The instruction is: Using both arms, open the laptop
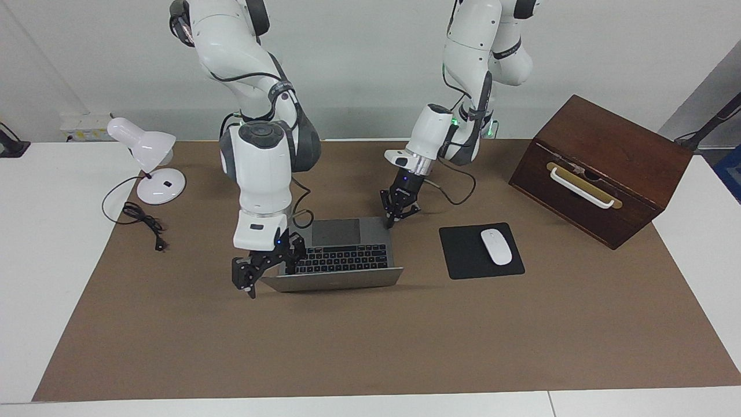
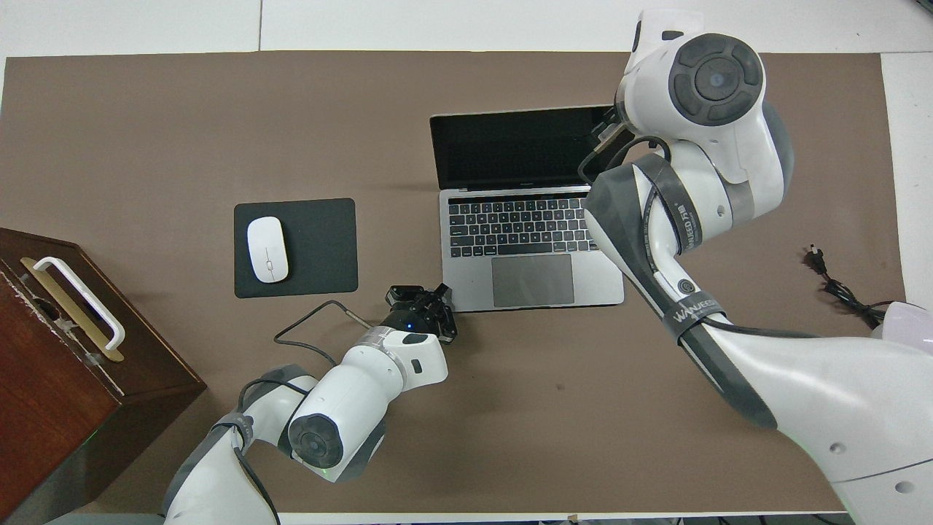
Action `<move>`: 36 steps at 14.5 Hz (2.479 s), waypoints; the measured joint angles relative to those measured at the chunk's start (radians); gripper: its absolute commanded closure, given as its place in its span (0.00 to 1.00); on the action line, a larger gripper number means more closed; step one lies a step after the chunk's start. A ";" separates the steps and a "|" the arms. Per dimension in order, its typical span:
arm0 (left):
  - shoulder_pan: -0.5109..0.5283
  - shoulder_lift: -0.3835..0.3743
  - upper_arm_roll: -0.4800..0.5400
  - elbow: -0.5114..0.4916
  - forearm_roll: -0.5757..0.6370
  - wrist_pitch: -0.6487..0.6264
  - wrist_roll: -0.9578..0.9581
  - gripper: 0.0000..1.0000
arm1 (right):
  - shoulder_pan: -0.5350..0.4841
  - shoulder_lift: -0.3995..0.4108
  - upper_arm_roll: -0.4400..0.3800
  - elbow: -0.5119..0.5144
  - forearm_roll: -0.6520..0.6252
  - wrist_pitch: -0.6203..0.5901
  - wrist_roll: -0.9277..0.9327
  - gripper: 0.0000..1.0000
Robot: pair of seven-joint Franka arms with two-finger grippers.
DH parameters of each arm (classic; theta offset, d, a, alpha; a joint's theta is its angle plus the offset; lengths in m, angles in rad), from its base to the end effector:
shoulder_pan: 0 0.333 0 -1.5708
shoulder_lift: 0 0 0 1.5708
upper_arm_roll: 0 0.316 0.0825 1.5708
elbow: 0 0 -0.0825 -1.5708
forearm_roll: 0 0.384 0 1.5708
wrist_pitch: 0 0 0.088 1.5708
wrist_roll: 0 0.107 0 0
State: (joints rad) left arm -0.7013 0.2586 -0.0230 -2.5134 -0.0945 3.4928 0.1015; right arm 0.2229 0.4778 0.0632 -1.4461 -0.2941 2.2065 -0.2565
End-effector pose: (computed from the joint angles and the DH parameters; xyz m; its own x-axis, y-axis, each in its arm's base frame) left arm 0.3913 -0.3311 0.2666 0.5580 -0.5048 0.6586 -0.6529 -0.7570 -0.0269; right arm 0.6978 0.1864 0.4437 0.7489 0.6348 0.1901 0.5705 -0.7637 0.3023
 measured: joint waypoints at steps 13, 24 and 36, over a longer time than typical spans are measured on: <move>-0.001 0.000 0.000 0.000 -0.004 0.001 0.000 1.00 | 0.004 -0.232 0.003 0.040 0.172 -0.587 0.075 0.00; 0.000 -0.121 -0.006 -0.058 -0.005 0.006 -0.002 1.00 | -0.026 -0.490 -0.001 -0.179 0.243 -0.786 0.229 0.00; 0.032 -0.344 -0.001 -0.135 -0.009 -0.203 -0.009 1.00 | -0.147 -0.507 -0.013 -0.256 0.321 -0.648 0.226 0.00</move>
State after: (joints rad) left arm -0.6694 -0.0858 -0.0245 -2.6487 -0.1030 3.2897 0.0927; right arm 0.0761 -0.0290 0.0503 -1.7021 0.0267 1.5587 -0.0306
